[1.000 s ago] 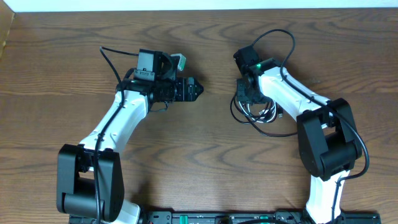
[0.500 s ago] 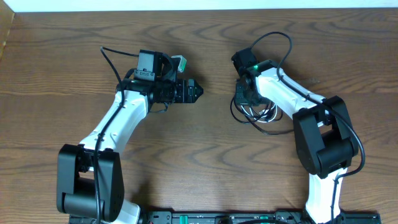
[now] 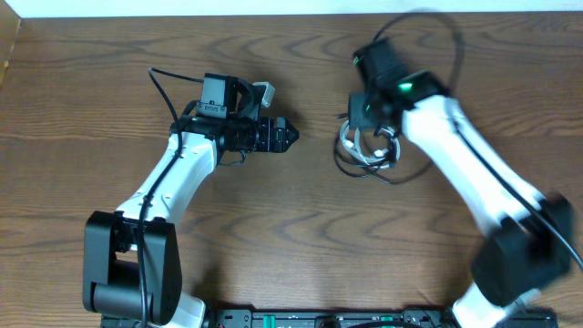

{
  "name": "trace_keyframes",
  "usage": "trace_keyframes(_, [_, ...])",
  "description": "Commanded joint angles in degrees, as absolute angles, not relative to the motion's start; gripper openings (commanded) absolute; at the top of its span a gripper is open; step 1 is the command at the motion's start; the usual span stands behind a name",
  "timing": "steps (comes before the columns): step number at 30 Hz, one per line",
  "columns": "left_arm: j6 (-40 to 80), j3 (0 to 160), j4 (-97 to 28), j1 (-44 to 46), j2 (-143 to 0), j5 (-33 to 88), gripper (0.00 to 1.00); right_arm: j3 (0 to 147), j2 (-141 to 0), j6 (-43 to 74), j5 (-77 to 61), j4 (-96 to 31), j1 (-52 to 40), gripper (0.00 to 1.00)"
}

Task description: Untangle cables

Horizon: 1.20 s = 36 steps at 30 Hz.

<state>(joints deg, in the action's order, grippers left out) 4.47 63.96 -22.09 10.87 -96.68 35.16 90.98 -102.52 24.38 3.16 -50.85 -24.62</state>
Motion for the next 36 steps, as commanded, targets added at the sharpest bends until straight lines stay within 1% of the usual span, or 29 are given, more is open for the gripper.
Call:
trace_keyframes(1, [3.2,63.6,-21.7,10.9,-95.7,40.6,0.90,95.2,-93.6,22.6,2.8,-53.0,-24.8,0.01])
trace_keyframes(6, [0.6,63.6,-20.4,12.7,-95.9,49.1,0.90,96.4,-87.3,22.6,2.8,-54.2,-24.7,0.01])
trace_keyframes(11, [-0.4,63.6,-19.6,14.7,-95.9,49.1,0.90,96.4,-85.4,22.6,4.1,-57.5,-24.1,0.01])
trace_keyframes(15, [-0.2,63.6,-18.5,15.7,-95.9,49.1,0.90,96.3,-87.6,22.7,10.4,-62.8,-23.7,0.01])
trace_keyframes(16, [-0.2,63.6,-18.4,16.1,-95.9,49.1,0.91,96.3,-88.3,22.7,11.4,-63.5,-23.6,0.02])
trace_keyframes(17, [-0.2,63.6,-18.0,16.5,-96.0,48.9,0.91,96.3,-88.9,23.5,12.4,-64.1,-23.6,0.09])
trace_keyframes(19, [-0.2,63.6,-17.0,17.6,-96.3,48.0,0.91,96.3,-89.7,24.9,13.9,-64.6,-23.4,0.27])
trace_keyframes(21, [-0.2,63.6,-15.7,18.8,-96.8,45.0,0.91,96.3,-90.1,25.8,14.3,-64.9,-23.0,0.38])
trace_keyframes(23, [1.2,63.6,-14.6,20.2,-97.7,39.8,0.91,96.3,-90.1,26.3,14.7,-65.0,-22.8,0.41])
trace_keyframes(25, [2.9,63.6,-13.5,21.8,-98.9,33.9,0.91,96.3,-90.1,26.2,15.0,-65.1,-22.8,0.42])
trace_keyframes(26, [3.9,63.6,-12.6,23.5,-100.1,28.6,0.91,96.3,-90.1,26.1,15.2,-65.5,-22.7,0.42])
trace_keyframes(30, [9.0,63.6,-10.1,26.7,-102.7,16.8,0.91,96.3,-90.1,25.6,16.2,-66.8,-22.7,0.42])
trace_keyframes(33, [9.3,63.6,-7.8,28.7,-104.0,13.3,0.90,96.3,-90.1,25.6,16.2,-67.6,-22.7,0.43])
trace_keyframes(36, [9.4,63.6,-5.1,30.6,-105.4,12.7,0.91,96.3,-90.1,25.6,16.2,-68.2,-22.7,0.43])
